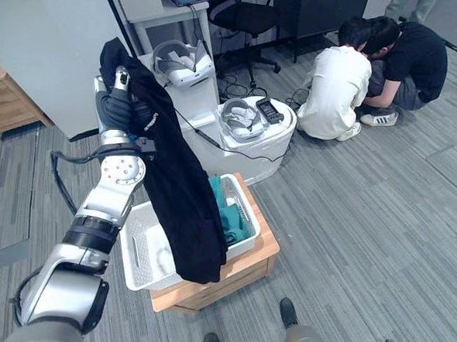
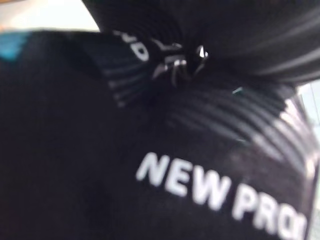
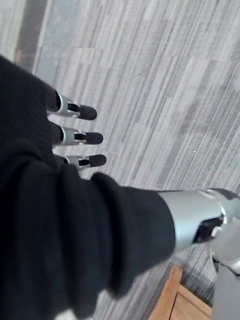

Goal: Tidy up the quilt and then pick up the clothes from the bed and put them into the laundry hamper.

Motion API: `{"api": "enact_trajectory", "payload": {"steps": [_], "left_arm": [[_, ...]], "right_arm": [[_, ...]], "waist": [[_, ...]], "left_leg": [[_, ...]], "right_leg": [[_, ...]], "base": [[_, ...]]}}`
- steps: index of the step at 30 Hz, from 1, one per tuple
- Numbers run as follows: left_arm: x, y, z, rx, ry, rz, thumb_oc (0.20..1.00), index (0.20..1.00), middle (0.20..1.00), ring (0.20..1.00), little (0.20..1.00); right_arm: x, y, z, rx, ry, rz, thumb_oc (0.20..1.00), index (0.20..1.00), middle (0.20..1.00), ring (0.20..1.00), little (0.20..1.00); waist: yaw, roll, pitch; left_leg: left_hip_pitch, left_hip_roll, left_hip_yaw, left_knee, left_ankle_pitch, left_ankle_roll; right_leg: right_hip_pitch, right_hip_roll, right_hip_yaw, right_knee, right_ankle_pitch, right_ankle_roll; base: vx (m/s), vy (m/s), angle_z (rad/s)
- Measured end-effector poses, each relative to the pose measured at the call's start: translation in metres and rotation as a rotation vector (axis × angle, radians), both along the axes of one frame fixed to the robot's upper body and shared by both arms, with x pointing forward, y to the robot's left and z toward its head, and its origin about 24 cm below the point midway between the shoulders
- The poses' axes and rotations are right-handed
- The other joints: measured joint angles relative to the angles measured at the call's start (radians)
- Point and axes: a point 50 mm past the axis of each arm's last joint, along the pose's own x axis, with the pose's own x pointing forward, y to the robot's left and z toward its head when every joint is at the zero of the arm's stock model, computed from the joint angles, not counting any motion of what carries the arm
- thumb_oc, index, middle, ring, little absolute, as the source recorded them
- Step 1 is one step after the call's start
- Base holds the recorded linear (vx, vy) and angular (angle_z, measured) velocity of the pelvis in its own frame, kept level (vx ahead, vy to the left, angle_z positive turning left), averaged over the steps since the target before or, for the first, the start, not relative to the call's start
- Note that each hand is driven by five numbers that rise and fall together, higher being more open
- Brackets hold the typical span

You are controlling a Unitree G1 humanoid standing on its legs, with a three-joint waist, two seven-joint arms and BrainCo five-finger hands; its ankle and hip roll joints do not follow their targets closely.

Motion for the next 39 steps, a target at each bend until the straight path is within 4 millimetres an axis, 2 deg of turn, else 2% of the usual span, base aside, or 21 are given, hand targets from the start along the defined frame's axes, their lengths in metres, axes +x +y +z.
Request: {"api": "enact_trajectory", "payload": {"steps": [3,6,7,8,10,11,13,14,16,17,19,23,27,30,32,36,37,38,39], "left_arm": [[0.003,-0.007,-0.014,0.077,0.083,-0.023,0.200,0.200,0.200,0.200,0.200],[-0.005,-0.010,-0.050,0.148,0.222,-0.071,0.200,0.200,0.200,0.200,0.200],[-0.008,-0.009,-0.061,0.150,0.255,-0.070,0.200,0.200,0.200,0.200,0.200],[-0.014,-0.010,-0.081,0.157,0.332,-0.077,0.200,0.200,0.200,0.200,0.200],[-0.021,-0.012,-0.102,0.141,0.397,-0.081,0.200,0.200,0.200,0.200,0.200],[-0.027,-0.012,-0.119,0.143,0.464,-0.077,1.000,1.000,1.000,1.000,1.000],[-0.036,-0.007,-0.145,0.132,0.563,-0.061,1.000,1.000,1.000,1.000,1.000],[-0.044,0.002,-0.165,0.127,0.660,-0.026,1.000,1.000,1.000,1.000,1.000],[-0.055,0.015,-0.187,0.115,0.769,0.029,1.000,1.000,1.000,1.000,1.000],[-0.059,0.018,-0.190,0.103,0.785,0.049,1.000,1.000,1.000,1.000,1.000],[-0.058,0.024,-0.183,0.074,0.752,0.075,1.000,1.000,1.000,1.000,1.000],[-0.057,0.039,-0.168,0.028,0.670,0.139,1.000,1.000,1.000,1.000,1.000],[-0.069,0.060,-0.152,-0.022,0.563,0.218,1.000,1.000,1.000,1.000,1.000],[-0.087,0.076,-0.155,-0.116,0.512,0.288,1.000,1.000,1.000,1.000,1.000],[-0.101,0.082,-0.168,-0.179,0.536,0.328,1.000,1.000,1.000,1.000,1.000],[-0.166,0.082,-0.244,-0.476,0.729,0.481,1.000,1.000,1.000,1.000,1.000],[-0.188,0.075,-0.266,-0.540,0.817,0.520,1.000,1.000,1.000,1.000,1.000],[-0.224,0.062,-0.298,-0.592,0.975,0.555,1.000,1.000,1.000,1.000,1.000],[-0.244,0.052,-0.314,-0.632,1.077,0.581,1.000,1.000,1.000,1.000,1.000]], "right_arm": [[0.000,0.003,-0.003,0.008,0.007,-0.018,1.000,1.000,1.000,1.000,1.000],[0.007,0.010,-0.004,0.027,-0.012,-0.025,1.000,1.000,1.000,1.000,1.000],[0.010,0.011,-0.004,0.029,-0.018,-0.027,1.000,1.000,1.000,1.000,1.000],[0.012,0.012,-0.004,0.036,-0.027,-0.037,1.000,1.000,1.000,1.000,1.000],[0.014,0.012,-0.004,0.041,-0.036,-0.047,1.000,1.000,1.000,1.000,1.000],[0.014,0.013,-0.004,0.044,-0.039,-0.051,1.000,1.000,1.000,1.000,1.000],[0.018,0.015,-0.004,0.045,-0.050,-0.051,1.000,1.000,1.000,1.000,1.000],[0.023,0.018,-0.005,0.051,-0.060,-0.050,1.000,1.000,1.000,1.000,1.000],[0.025,0.022,-0.006,0.060,-0.055,-0.048,1.000,1.000,1.000,1.000,1.000],[0.022,0.021,-0.007,0.059,-0.045,-0.054,1.000,1.000,1.000,1.000,1.000],[0.020,0.020,-0.008,0.056,-0.038,-0.060,1.000,1.000,1.000,1.000,1.000],[0.021,0.020,-0.007,0.058,-0.043,-0.063,1.000,1.000,1.000,1.000,1.000],[0.022,0.020,-0.007,0.071,-0.059,-0.097,1.000,1.000,1.000,1.000,1.000],[0.021,0.023,-0.008,0.084,-0.060,-0.114,1.000,1.000,1.000,1.000,1.000],[0.020,0.027,-0.010,0.094,-0.057,-0.117,1.000,1.000,1.000,1.000,1.000],[0.022,0.039,-0.016,0.135,-0.049,-0.155,1.000,1.000,1.000,1.000,1.000],[0.024,0.043,-0.017,0.149,-0.050,-0.162,1.000,1.000,1.000,1.000,1.000],[0.024,0.049,-0.019,0.164,-0.043,-0.167,1.000,1.000,1.000,1.000,1.000],[0.029,0.053,-0.019,0.178,-0.053,-0.162,1.000,1.000,1.000,1.000,1.000]], "waist": [[-0.003,0.009,-0.004],[-0.003,0.011,-0.004],[-0.003,0.013,-0.004],[-0.002,0.015,-0.003],[-0.002,0.016,-0.003],[0.001,0.015,0.000],[0.000,0.017,0.006],[0.002,0.016,0.022],[0.000,0.014,0.044],[0.007,0.013,0.055],[0.030,0.011,0.058],[0.047,0.008,0.061],[0.065,0.002,0.064],[0.082,0.000,0.056],[0.084,-0.002,0.047],[0.113,-0.006,0.004],[0.113,-0.009,-0.014],[0.111,-0.014,-0.041],[0.121,-0.021,-0.048]], "left_leg": [[-0.012,-0.003,0.001,0.000,0.002,0.002],[-0.013,-0.002,0.006,0.000,0.001,0.001],[-0.015,-0.003,0.009,0.000,0.001,0.001],[-0.021,-0.004,0.009,0.000,0.003,0.004],[-0.026,-0.005,0.010,0.000,0.003,0.005],[-0.036,-0.005,0.010,0.000,0.004,0.004],[-0.044,-0.006,0.011,-0.001,0.004,0.004],[-0.050,-0.006,0.015,-0.001,0.005,0.003],[-0.056,-0.004,0.014,-0.001,0.007,0.001],[-0.062,-0.003,0.012,-0.001,0.011,0.002],[-0.060,-0.001,0.008,-0.001,0.013,0.006],[-0.044,0.000,0.003,-0.001,0.012,0.006],[-0.009,0.006,-0.004,-0.001,0.002,-0.004],[-0.001,0.008,-0.022,-0.001,-0.005,0.003],[0.009,0.009,-0.023,-0.001,-0.004,0.004],[0.028,0.008,-0.026,-0.001,-0.012,0.004],[0.025,0.008,-0.025,-0.001,-0.014,0.005],[0.028,0.007,-0.025,-0.001,-0.017,0.006],[0.026,0.007,-0.027,-0.001,-0.016,0.006]], "right_leg": [[-0.017,-0.003,0.003,0.000,0.002,-0.001],[-0.025,0.000,0.012,0.000,0.005,0.002],[-0.030,-0.001,0.016,0.000,0.006,0.003],[-0.035,-0.001,0.016,0.000,0.008,0.004],[-0.042,-0.002,0.018,0.000,0.008,0.004],[-0.051,-0.002,0.018,0.000,0.009,0.006],[-0.060,-0.003,0.021,0.000,0.010,0.007],[-0.067,-0.003,0.022,0.000,0.014,0.007],[-0.073,-0.001,0.020,0.000,0.015,0.008],[-0.077,0.000,0.017,0.000,0.015,0.007],[-0.073,0.000,0.010,0.000,0.015,0.007],[-0.051,0.000,0.001,0.000,0.012,0.004],[-0.010,0.004,-0.008,0.000,0.004,-0.007],[0.008,0.006,-0.016,0.000,-0.006,-0.017],[0.015,0.006,-0.023,0.000,-0.005,-0.016],[0.042,0.005,-0.027,0.000,-0.011,-0.019],[0.042,0.004,-0.027,0.000,-0.015,-0.021],[0.041,0.004,-0.025,0.000,-0.021,-0.020],[0.042,0.003,-0.028,0.000,-0.022,-0.021]], "base": [[0.00,0.007,-0.03],[-0.01,0.011,-0.08],[-0.03,0.010,-0.08],[-0.02,0.007,-0.03],[-0.02,0.005,0.00],[-0.06,0.011,0.02],[-0.05,0.002,-0.03],[-0.03,-0.013,-0.09],[-0.03,-0.020,0.03],[-0.01,-0.025,0.10],[0.00,-0.030,0.07],[0.01,-0.019,0.04],[0.02,-0.026,0.05],[0.02,-0.020,0.10],[0.01,-0.002,0.10],[0.00,0.004,0.02],[0.00,0.000,0.00],[0.00,0.027,0.04],[0.01,0.035,0.06]]}}
